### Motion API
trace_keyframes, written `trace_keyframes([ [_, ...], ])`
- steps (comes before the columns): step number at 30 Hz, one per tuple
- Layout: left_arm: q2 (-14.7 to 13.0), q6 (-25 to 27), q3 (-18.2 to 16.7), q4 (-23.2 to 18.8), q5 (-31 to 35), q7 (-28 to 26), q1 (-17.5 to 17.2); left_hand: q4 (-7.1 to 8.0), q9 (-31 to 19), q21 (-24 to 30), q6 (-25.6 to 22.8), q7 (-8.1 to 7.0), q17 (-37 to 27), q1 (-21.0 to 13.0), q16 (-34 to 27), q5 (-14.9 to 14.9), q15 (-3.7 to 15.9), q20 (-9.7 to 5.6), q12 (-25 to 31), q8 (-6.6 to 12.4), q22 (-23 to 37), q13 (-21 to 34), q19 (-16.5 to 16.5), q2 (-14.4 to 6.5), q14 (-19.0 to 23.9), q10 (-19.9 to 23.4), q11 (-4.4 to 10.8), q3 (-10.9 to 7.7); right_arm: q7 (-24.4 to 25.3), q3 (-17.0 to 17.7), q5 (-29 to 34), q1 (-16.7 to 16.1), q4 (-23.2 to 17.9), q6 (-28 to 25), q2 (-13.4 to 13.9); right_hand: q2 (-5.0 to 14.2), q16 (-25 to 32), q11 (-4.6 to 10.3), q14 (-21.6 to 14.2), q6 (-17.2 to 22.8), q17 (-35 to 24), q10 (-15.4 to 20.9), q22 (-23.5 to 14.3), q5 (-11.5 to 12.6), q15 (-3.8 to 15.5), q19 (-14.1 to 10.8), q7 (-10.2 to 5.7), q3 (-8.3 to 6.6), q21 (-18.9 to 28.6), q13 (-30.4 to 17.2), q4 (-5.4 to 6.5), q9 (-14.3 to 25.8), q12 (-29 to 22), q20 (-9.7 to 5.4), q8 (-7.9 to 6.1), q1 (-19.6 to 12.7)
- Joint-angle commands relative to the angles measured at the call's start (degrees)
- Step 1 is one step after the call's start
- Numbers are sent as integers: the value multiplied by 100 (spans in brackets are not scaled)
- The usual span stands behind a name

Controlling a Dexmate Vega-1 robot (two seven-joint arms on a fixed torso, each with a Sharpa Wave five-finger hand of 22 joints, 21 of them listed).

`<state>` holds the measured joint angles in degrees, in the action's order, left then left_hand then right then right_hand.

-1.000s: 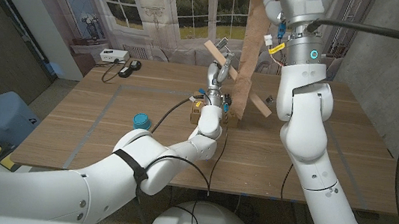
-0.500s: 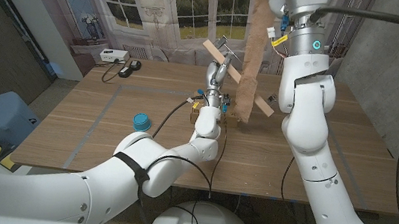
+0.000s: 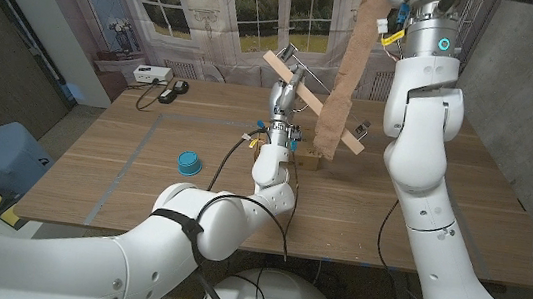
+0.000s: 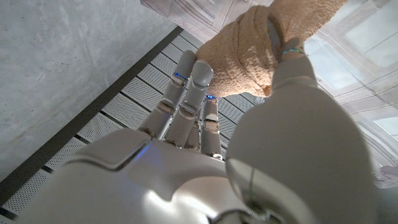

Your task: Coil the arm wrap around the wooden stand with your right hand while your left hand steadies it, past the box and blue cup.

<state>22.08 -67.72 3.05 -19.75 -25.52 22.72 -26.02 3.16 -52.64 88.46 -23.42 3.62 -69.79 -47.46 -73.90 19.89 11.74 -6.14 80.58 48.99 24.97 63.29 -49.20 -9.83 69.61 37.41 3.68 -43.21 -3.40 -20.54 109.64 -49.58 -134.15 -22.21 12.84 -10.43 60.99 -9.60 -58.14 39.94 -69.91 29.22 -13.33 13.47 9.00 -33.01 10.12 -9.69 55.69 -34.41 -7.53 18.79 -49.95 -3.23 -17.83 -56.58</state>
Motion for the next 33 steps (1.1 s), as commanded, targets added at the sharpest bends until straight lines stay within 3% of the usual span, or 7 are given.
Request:
trace_keyframes([
  [1, 388, -23, -1416, -3, -256, 1780, 5, 515, -32, 39, -44, 22, -13, 8, -17, -3, 12, -519, 911, 50, 8, 771, -9, -94, 61, 101, 61, -568, -296, 219, 232, 296, 105, -247, -272, 1759, -35, 1489, -58, 2029, -8, 2527, 5, 43, 366, 18, -1171, 3, 66, -35, 6, 12, -82, -492, -22, -1761],
  [9, 388, 607, -1346, -12, -1599, 2832, 130, 513, 3, 36, -51, 19, -16, 21, -24, -6, 11, -519, 912, 60, -15, 773, -18, -94, 69, 114, 82, -580, -577, 396, 29, 459, 295, -383, -432, 1758, -49, 1498, -64, 2037, -9, 2539, 30, 45, 366, 38, -1170, 13, 110, -18, 5, 19, -59, -491, -14, -1766],
  [16, 388, 1221, -1506, -83, -2181, 3397, 206, 511, 21, 39, -49, 2, -16, 30, -27, -9, 10, -518, 911, 67, -23, 773, -20, -92, 69, 115, 97, -585, -841, 544, -297, 506, 357, -522, -509, 1762, -68, 1482, -67, 2054, -9, 2551, 57, 47, 366, 56, -1158, 23, 165, -20, 6, 17, -45, -487, -1, -1773],
  [20, 372, 1622, -1534, -138, -2352, 3536, 227, 510, 28, 43, -46, 6, -17, 36, -30, -12, 11, -521, 910, 77, -23, 773, -19, -93, 70, 115, 106, -589, -1285, 601, -300, 555, 383, -602, -577, 1763, -75, 1484, -81, 2061, -8, 2553, 73, 47, 367, 62, -1155, 26, 197, -14, 2, 13, -32, -478, 10, -1782],
  [29, 366, 1949, -1490, -229, -2635, 3679, 224, 506, 34, 49, -40, 8, -17, 46, -39, -18, 12, -524, 908, 98, -24, 773, -20, -94, 80, 107, 107, -597, -2524, 878, -589, 613, 251, -729, -746, 1765, -98, 1471, -75, 2048, -8, 2519, 98, 43, 365, 122, -1150, 35, 239, -65, 2, 8, -30, -476, 38, -1791],
  [33, 388, 1925, -1492, -263, -2820, 3789, 227, 506, 45, 51, -38, 2, -18, 49, -40, -20, 11, -525, 908, 99, -23, 773, -18, -94, 78, 106, 111, -598, -2710, 1040, -865, 490, 137, -818, -734, 1769, -110, 1457, -72, 2057, -8, 2521, 112, 40, 366, 127, -1147, 37, 273, -63, 0, 9, -18, -463, 47, -1801],
])
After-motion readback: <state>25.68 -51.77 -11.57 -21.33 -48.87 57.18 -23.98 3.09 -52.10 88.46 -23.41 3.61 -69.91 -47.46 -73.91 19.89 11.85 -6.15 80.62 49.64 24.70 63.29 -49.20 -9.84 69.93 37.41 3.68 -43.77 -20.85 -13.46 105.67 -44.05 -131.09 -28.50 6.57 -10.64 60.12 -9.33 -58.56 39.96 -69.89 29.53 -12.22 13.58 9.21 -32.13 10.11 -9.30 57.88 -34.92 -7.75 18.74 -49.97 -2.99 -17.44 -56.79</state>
